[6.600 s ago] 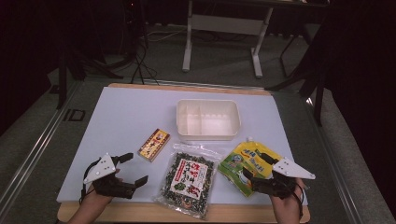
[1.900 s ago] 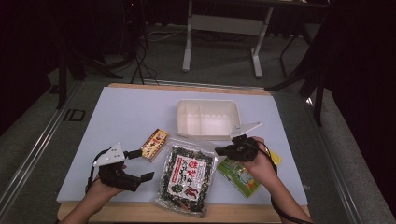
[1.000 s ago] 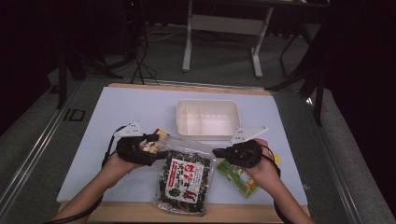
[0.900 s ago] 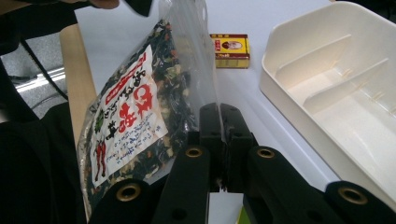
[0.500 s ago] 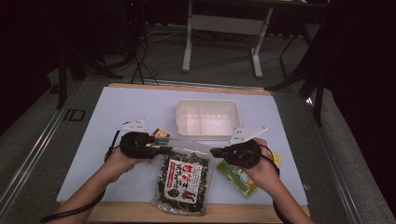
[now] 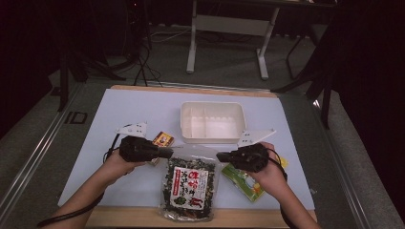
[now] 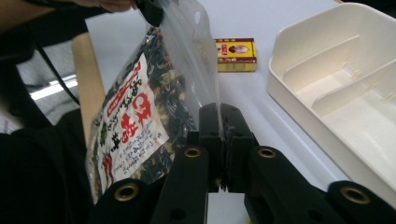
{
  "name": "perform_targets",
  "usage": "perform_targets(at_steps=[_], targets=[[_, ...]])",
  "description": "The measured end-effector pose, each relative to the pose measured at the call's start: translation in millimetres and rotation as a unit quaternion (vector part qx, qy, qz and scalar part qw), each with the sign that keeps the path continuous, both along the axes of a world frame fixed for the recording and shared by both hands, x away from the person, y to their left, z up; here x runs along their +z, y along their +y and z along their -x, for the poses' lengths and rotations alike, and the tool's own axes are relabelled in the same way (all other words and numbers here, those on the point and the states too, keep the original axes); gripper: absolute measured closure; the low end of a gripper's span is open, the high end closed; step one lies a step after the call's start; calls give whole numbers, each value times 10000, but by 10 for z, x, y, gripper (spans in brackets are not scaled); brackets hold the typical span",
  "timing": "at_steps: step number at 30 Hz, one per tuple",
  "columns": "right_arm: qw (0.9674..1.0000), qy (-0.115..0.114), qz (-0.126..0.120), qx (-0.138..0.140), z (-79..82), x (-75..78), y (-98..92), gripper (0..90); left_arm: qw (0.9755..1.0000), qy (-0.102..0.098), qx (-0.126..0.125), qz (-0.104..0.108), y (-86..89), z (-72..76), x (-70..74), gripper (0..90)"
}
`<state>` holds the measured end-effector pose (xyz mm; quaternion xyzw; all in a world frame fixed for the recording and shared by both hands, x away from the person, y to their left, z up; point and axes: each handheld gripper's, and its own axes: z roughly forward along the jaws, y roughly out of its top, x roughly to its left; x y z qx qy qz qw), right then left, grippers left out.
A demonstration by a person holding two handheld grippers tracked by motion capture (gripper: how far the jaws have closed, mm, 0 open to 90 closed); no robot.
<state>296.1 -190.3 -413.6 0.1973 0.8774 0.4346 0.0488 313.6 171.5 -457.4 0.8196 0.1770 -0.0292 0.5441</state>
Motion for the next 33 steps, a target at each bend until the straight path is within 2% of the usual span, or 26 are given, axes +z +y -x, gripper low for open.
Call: perform_targets(at_steps=[1,2,3,4,7,8,11,12,13,14,15,18,20,22,24,27,29,30,33], targets=[[10000,9,-28,-13,1,-3,-9,852,10000,-20,-14,25,-2,8,2,880],[10000,46,-40,18,13,-13,-16,741,10000,-27,-25,19,-5,11,4,881],[10000,46,-40,18,13,-13,-16,741,10000,-57,-51,34,-8,16,6,881],[10000,17,5,-5,28,-20,-11,703,9999,-120,-45,14,-10,24,9,881],[9999,170,8,9,80,-79,-5,576,9999,-109,-88,85,-6,29,13,881],[9999,170,8,9,80,-79,-5,576,9998,-92,-96,136,-1,32,15,881],[9990,434,-63,69,89,-180,-27,517,9997,-112,-126,198,4,49,23,882],[9990,434,-63,69,89,-180,-27,517,9997,-112,-126,198,4,49,23,882],[9983,566,-115,106,83,-218,-39,506,9994,-107,-211,244,-1,62,28,882],[9963,829,-141,191,71,-304,-47,492,9994,-127,-208,255,-5,72,36,883],[9957,885,-142,220,72,-339,-40,488,9993,-120,-243,261,-3,74,46,883],[9930,1104,-180,377,76,-403,-13,511,9989,-150,-332,300,-15,93,76,883],[9894,1303,-338,542,62,-413,-7,552,9987,-209,-369,298,-31,112,97,882],[9883,1342,-344,641,49,-412,-5,625,9982,-243,-437,319,-39,126,117,881],[9861,1441,-368,736,38,-410,-5,650,9979,-249,-494,326,-36,136,127,880],[9786,1746,-466,986,29,-411,-8,740,9978,-176,-548,332,-14,131,121,876],[9753,1844,-480,1122,32,-403,-6,784,9974,-135,-592,378,4,130,114,869],[9744,1873,-490,1146,38,-395,-2,786,9975,-196,-569,360,6,144,118,864],[9742,1872,-456,1171,49,-367,4,790,9975,-209,-555,373,17,178,152,837]])
